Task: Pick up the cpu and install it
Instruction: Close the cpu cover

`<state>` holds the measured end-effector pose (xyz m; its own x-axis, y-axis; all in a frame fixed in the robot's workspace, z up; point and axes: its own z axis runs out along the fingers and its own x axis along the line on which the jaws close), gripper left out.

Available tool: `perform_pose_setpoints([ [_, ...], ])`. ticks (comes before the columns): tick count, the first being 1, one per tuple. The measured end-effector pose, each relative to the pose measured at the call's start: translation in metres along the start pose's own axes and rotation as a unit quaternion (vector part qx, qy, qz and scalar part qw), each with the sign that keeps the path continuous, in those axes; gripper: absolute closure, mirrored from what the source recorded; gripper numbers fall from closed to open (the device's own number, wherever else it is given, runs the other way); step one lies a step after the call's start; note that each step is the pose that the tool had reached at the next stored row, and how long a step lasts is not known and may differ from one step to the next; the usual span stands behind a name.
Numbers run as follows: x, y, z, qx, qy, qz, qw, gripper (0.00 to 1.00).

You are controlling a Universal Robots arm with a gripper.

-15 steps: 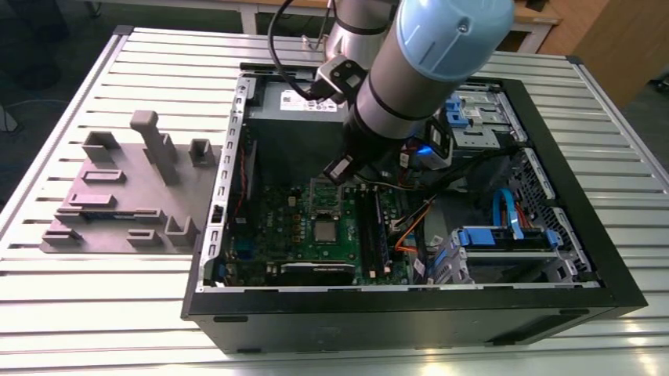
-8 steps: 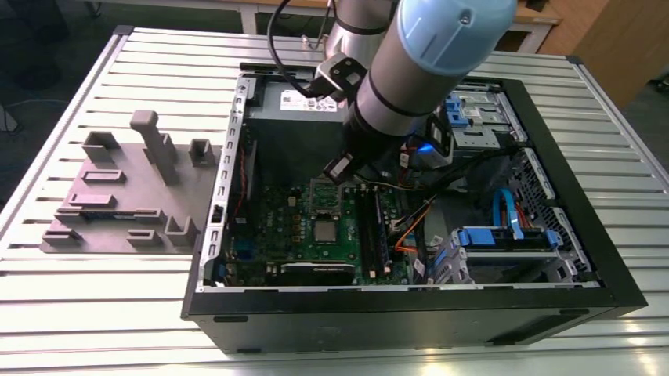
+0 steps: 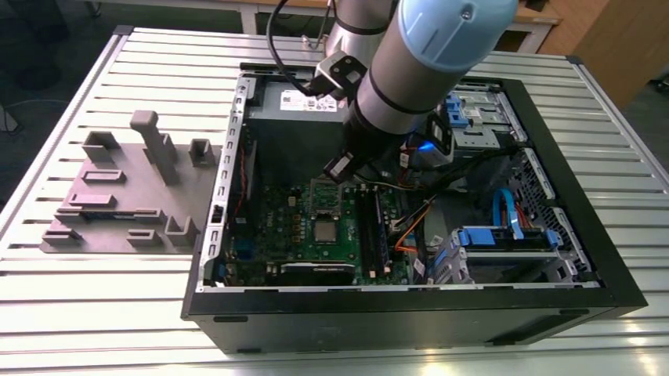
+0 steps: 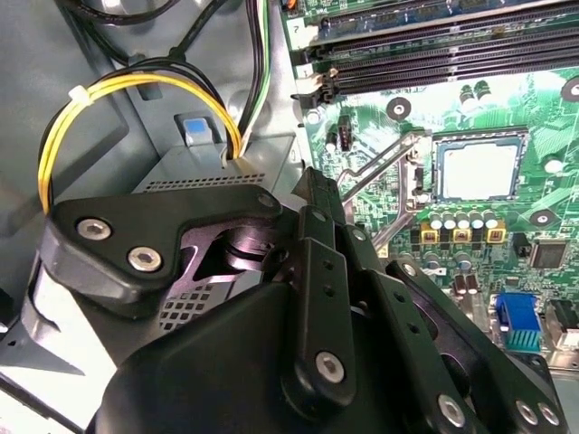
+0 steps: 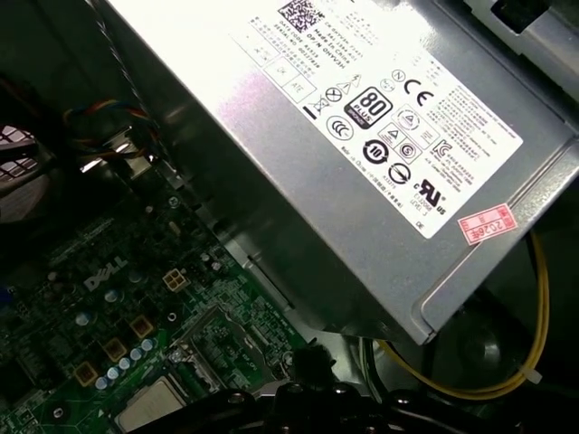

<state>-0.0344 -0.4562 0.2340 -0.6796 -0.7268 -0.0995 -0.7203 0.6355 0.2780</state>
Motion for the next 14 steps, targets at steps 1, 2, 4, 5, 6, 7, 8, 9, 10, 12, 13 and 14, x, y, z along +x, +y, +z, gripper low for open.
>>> perform_pose_setpoints([
  [1,0.0000,0.0001,-0.0003,0.0002,0.0003,0.000,1.00000,0.90],
  [2,0.0000,0.0002,-0.0006,0.0003,0.0005,-0.001,1.00000,0.90],
  [4,-0.0001,0.0003,-0.0010,0.0005,0.0010,-0.001,1.00000,0.90],
  [5,-0.0001,0.0003,-0.0011,0.0006,0.0011,-0.001,1.00000,0.90],
  [6,-0.0001,0.0004,-0.0013,0.0007,0.0014,-0.002,1.00000,0.90],
  [7,-0.0001,0.0004,-0.0015,0.0008,0.0016,-0.002,1.00000,0.90],
  [8,-0.0001,0.0004,-0.0016,0.0009,0.0019,-0.002,1.00000,0.90],
  [9,-0.0001,0.0004,-0.0018,0.0011,0.0022,-0.002,0.99999,0.90],
  [10,-0.0001,0.0004,-0.0020,0.0014,0.0026,-0.003,0.99999,0.90],
  [12,0.0000,0.0005,-0.0024,0.0018,0.0033,-0.003,0.99999,0.90],
  [13,0.0000,0.0005,-0.0025,0.0019,0.0036,-0.003,0.99999,0.90],
  [14,0.0000,0.0006,-0.0026,0.0021,0.0038,-0.004,0.99998,0.90],
])
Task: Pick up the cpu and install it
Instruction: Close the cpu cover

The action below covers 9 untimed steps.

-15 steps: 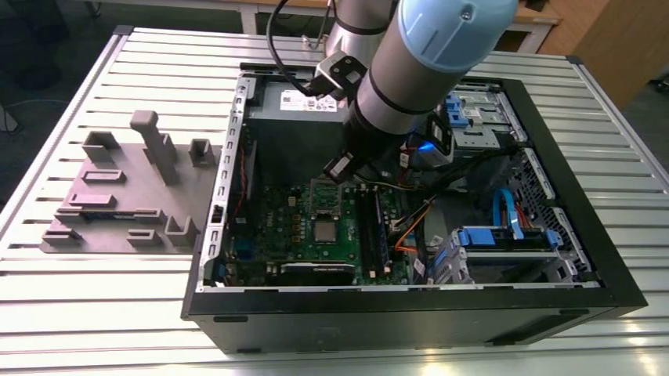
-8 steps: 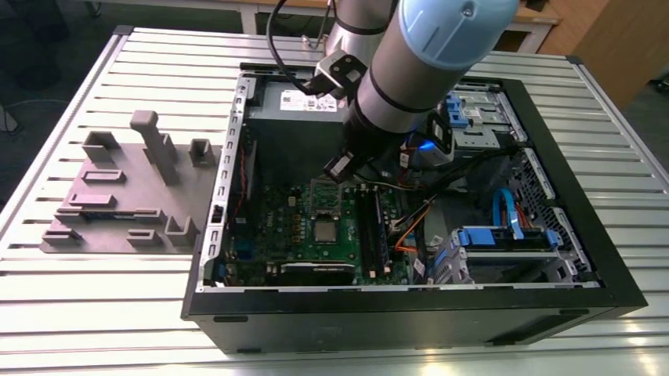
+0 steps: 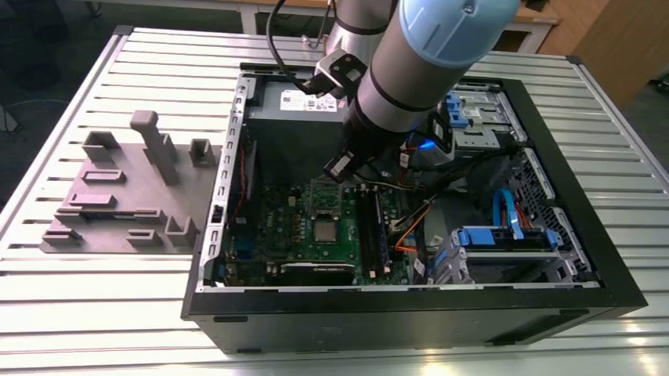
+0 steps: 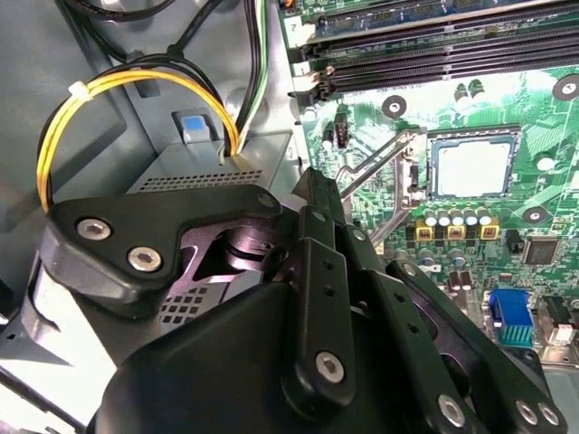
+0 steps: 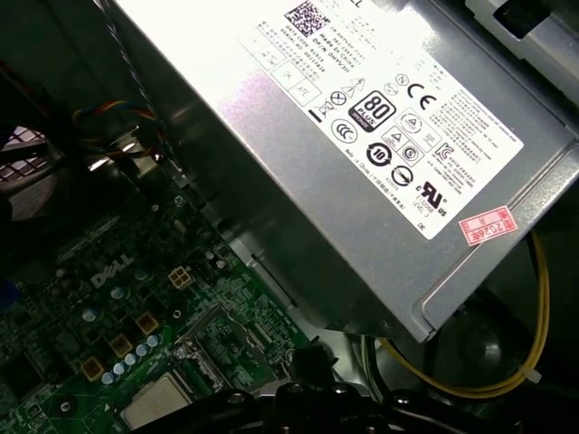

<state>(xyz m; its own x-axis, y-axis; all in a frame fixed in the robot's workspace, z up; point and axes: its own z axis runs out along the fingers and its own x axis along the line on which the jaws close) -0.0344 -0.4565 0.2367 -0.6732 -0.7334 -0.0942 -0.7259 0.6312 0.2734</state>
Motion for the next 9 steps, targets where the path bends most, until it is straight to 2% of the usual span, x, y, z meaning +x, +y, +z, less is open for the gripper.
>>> perform_pose_setpoints([
  [9,0.0004,-0.0001,-0.0014,0.0003,0.0015,-0.003,0.99999,0.90],
])
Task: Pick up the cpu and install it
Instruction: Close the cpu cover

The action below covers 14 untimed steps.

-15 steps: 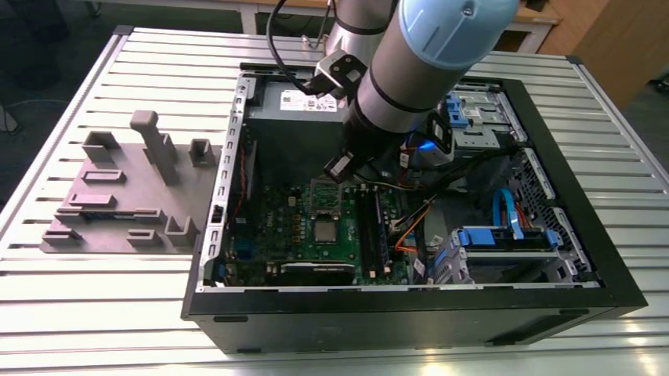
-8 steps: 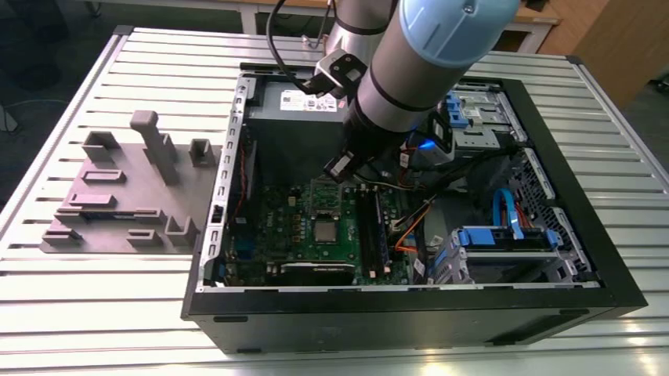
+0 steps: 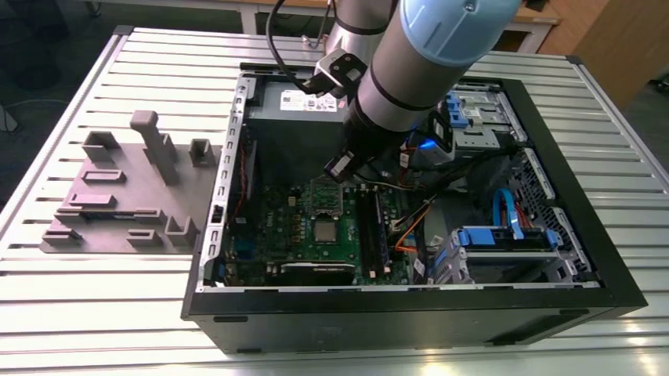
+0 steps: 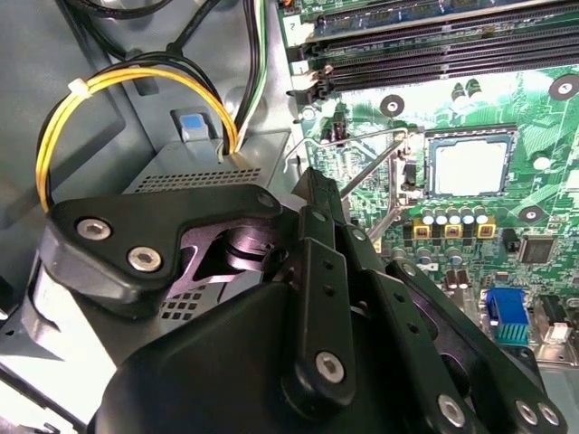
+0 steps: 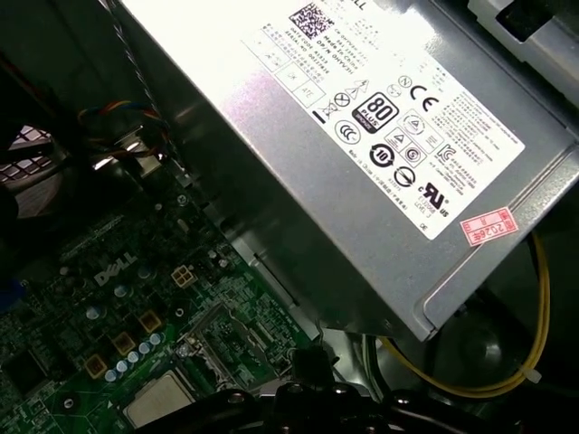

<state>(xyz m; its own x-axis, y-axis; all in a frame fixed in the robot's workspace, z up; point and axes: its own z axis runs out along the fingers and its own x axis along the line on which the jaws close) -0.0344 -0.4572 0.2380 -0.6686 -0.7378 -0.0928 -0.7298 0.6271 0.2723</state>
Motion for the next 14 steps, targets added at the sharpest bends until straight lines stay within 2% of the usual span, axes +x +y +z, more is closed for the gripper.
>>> perform_pose_setpoints([
  [14,0.0039,-0.0033,-0.0013,-0.0001,0.0011,-0.003,0.99999,0.90],
])
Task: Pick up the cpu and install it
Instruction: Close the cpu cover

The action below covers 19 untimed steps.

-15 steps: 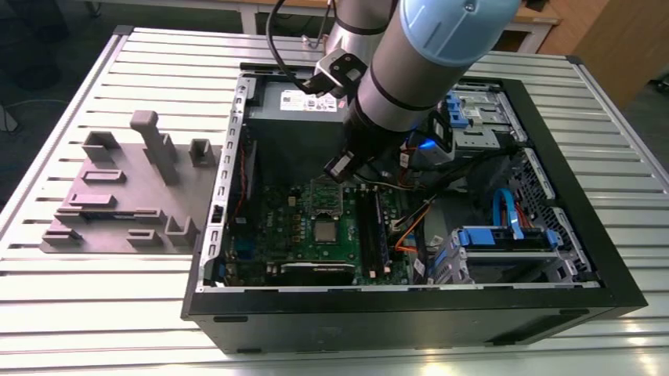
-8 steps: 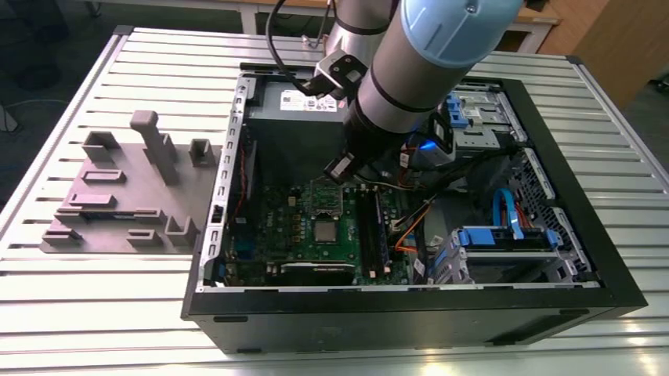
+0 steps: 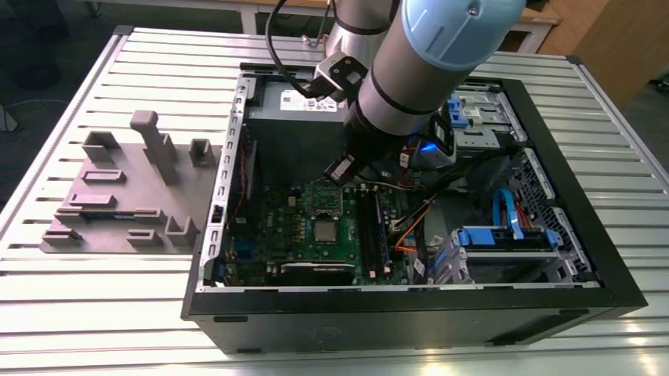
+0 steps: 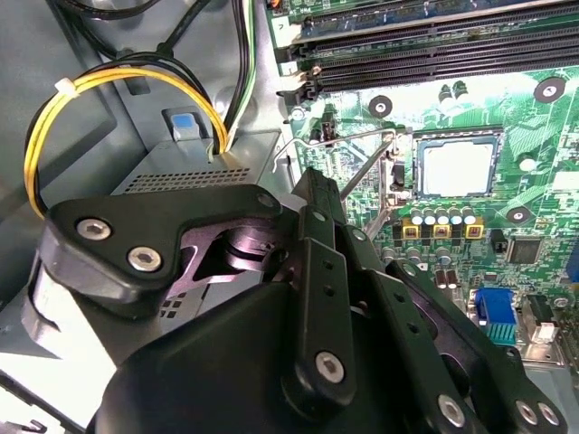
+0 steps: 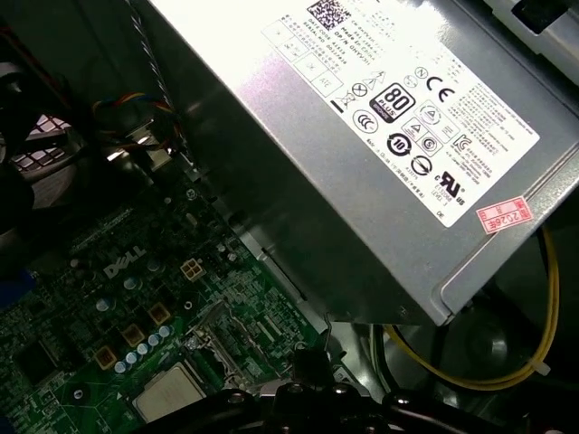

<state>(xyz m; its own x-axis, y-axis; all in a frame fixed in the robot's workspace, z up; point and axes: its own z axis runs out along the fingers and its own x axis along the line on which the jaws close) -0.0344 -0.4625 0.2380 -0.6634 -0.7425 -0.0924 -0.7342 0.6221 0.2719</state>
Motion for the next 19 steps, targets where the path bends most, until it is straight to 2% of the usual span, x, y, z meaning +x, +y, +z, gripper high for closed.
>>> perform_pose_setpoints([
  [19,0.0023,-0.0019,-0.0008,0.0000,0.0001,0.000,1.00000,0.90],
])
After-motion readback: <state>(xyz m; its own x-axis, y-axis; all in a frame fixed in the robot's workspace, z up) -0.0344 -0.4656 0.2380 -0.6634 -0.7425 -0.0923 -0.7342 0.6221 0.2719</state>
